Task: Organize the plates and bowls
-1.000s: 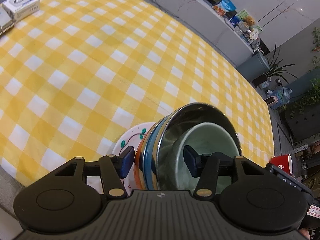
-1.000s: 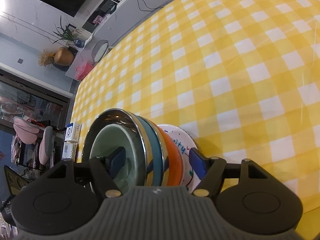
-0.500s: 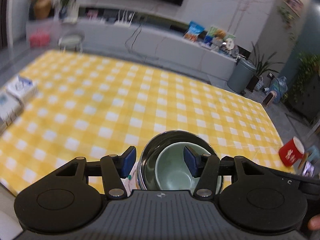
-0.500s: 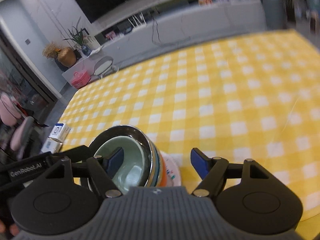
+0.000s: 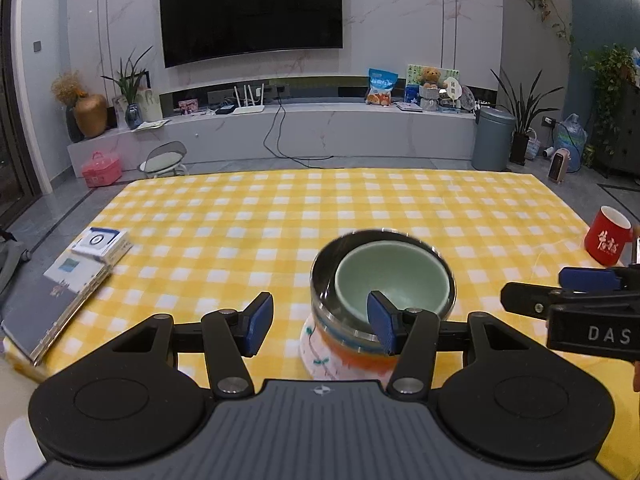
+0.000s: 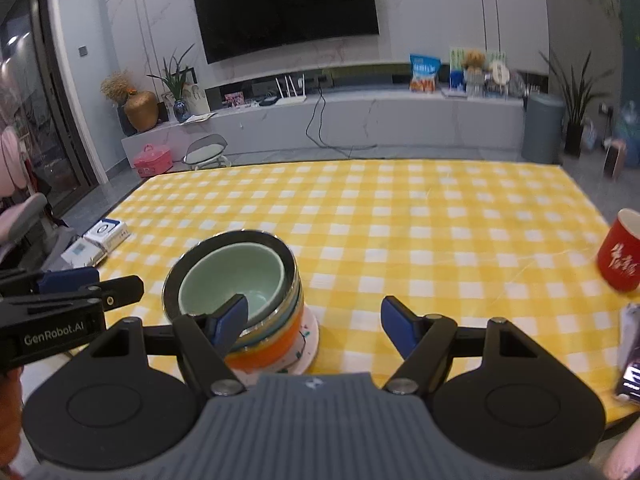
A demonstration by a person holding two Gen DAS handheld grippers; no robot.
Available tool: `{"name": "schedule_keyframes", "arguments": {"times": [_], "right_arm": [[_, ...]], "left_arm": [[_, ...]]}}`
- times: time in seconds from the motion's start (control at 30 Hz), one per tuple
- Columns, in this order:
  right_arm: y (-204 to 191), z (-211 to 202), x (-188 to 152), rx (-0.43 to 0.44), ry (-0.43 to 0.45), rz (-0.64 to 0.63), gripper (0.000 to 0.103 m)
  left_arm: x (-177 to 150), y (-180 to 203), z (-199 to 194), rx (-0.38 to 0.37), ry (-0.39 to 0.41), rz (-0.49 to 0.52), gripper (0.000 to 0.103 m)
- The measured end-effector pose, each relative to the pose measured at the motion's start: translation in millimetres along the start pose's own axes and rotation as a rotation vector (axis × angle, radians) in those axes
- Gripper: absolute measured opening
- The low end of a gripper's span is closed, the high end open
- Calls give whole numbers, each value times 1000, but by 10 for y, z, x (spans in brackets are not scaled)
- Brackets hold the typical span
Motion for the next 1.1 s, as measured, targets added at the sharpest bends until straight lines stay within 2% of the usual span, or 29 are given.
{"name": "schedule_keyframes", "arguments": {"times": [0.17,0.37,0.67,1.1], "right_arm": [[-172,-127,-207,-13,31,-37,73],[-416,-28,-460,12,-42,-99,73],[-383,112,-589,-26,-115,-96,73],[-352,157,-653,-32,-133,-84,77]], "left_arm": [[-185,-82,-19,63,-14,21,65],[-429,-128,28,107,-91,67,67],[-582,-128,82,115,-129,99,71],[-613,-115,126,115,-146,105,71]]}}
Point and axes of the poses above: each gripper's, at about its wrist camera, not at the fingertips, and z roughly the way its jaws point, y to its right, x to its top, the point moved 10 cm from there along z, roughly the way its jaws point, and after that the axes turned 13 degrees about -z, right-handed, at the moved point
